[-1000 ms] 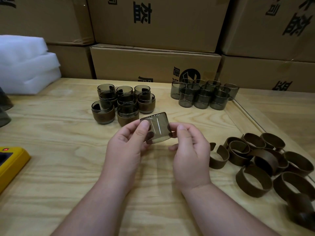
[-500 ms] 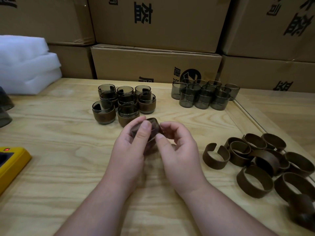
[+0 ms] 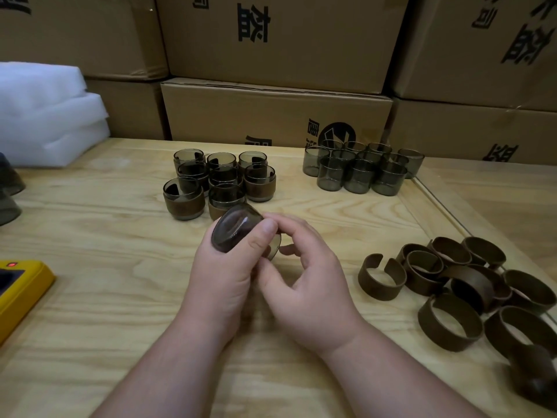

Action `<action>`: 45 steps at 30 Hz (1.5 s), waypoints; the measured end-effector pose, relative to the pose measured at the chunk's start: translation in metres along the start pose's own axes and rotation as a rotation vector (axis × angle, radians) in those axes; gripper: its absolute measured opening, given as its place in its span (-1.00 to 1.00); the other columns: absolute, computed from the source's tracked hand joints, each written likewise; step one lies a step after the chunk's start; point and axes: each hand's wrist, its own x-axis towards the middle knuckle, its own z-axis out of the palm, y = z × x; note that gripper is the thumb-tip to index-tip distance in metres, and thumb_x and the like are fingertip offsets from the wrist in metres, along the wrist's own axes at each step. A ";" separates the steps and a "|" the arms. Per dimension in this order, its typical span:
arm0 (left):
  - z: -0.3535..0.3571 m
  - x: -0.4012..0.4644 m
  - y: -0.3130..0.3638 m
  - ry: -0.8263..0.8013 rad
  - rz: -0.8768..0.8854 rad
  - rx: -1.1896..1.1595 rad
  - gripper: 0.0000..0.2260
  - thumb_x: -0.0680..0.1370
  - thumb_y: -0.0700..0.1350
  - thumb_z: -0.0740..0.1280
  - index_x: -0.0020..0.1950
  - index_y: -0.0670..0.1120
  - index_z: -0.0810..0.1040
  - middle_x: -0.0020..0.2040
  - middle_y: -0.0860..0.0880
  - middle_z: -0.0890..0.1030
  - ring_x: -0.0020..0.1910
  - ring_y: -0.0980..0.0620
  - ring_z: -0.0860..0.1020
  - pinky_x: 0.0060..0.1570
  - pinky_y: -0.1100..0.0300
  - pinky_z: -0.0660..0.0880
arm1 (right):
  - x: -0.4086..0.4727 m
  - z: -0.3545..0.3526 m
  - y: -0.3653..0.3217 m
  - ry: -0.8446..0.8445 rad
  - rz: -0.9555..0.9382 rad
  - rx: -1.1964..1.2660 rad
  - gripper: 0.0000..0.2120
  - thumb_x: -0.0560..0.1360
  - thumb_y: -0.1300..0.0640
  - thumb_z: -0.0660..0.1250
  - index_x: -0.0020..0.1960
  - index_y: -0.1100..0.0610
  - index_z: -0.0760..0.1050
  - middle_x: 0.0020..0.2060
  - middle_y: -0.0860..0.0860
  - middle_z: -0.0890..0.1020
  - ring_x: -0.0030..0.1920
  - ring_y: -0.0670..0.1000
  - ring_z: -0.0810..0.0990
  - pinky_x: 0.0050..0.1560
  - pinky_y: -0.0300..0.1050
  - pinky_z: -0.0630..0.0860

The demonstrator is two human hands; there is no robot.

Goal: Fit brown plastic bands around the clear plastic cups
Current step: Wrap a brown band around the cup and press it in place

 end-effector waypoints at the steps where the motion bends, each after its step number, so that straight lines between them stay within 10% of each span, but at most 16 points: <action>1: 0.000 0.000 0.000 0.005 -0.003 0.001 -0.56 0.32 0.10 0.60 0.08 -0.09 0.66 0.00 -0.12 0.70 0.00 -0.07 0.65 0.05 0.00 0.60 | -0.001 0.000 -0.001 -0.010 0.013 0.035 -0.56 0.45 0.12 0.38 0.32 -0.05 0.55 0.25 -0.20 0.60 0.34 -0.06 0.54 0.22 -0.21 0.50; 11: 0.005 -0.009 0.000 -0.027 0.165 0.529 -0.50 0.33 -0.17 0.66 0.10 0.16 0.49 -0.06 0.27 0.69 -0.12 0.28 0.66 -0.16 0.49 0.48 | -0.003 0.001 -0.008 -0.062 0.227 0.104 -0.42 0.36 -0.06 0.47 0.38 -0.10 0.47 0.25 -0.14 0.61 0.28 -0.09 0.59 0.32 -0.03 0.53; 23: 0.014 -0.018 0.006 -0.172 0.255 0.706 -0.57 0.35 -0.14 0.50 0.09 0.26 0.52 0.04 0.29 0.65 0.03 0.28 0.63 -0.04 0.39 0.51 | 0.004 -0.002 -0.003 0.200 0.347 0.196 -0.57 0.21 -0.20 0.61 -0.08 -0.03 0.54 -0.18 -0.12 0.68 -0.19 -0.21 0.65 -0.18 -0.35 0.53; 27: 0.014 -0.019 0.006 -0.198 0.244 0.667 -0.53 0.27 -0.11 0.55 0.08 0.27 0.54 0.03 0.29 0.67 0.02 0.29 0.64 -0.07 0.43 0.50 | 0.007 -0.002 0.002 0.266 0.351 0.178 -0.82 0.54 -0.09 0.44 -0.16 -0.02 0.60 -0.24 -0.10 0.70 -0.19 -0.14 0.66 -0.12 -0.19 0.60; 32: 0.012 -0.015 0.004 -0.083 0.179 0.441 -0.42 0.20 0.06 0.62 0.15 0.18 0.47 0.07 0.17 0.71 0.07 0.17 0.68 0.06 0.34 0.55 | 0.010 -0.005 0.002 0.359 0.494 0.294 -0.65 0.68 0.04 0.23 -0.23 -0.07 0.63 -0.29 -0.07 0.68 -0.22 -0.07 0.64 -0.16 -0.06 0.57; 40: 0.009 -0.011 0.009 0.034 0.006 0.096 -0.15 0.25 0.59 0.40 0.14 -0.13 0.56 -0.03 -0.14 0.62 -0.10 -0.10 0.55 -0.14 0.03 0.50 | 0.004 -0.002 -0.005 0.142 0.321 0.244 -0.78 0.69 0.08 0.26 -0.06 -0.05 0.64 -0.23 -0.15 0.68 -0.24 -0.20 0.60 -0.23 -0.30 0.53; 45: 0.009 -0.008 0.006 -0.042 -0.021 0.030 -0.36 0.29 0.60 0.34 -0.07 0.05 0.68 -0.15 -0.13 0.63 -0.27 -0.05 0.52 -0.39 0.14 0.40 | 0.003 0.000 -0.006 0.107 0.277 0.345 -0.73 0.60 -0.11 0.21 -0.06 -0.02 0.62 -0.37 -0.02 0.64 -0.36 -0.05 0.62 -0.34 -0.31 0.48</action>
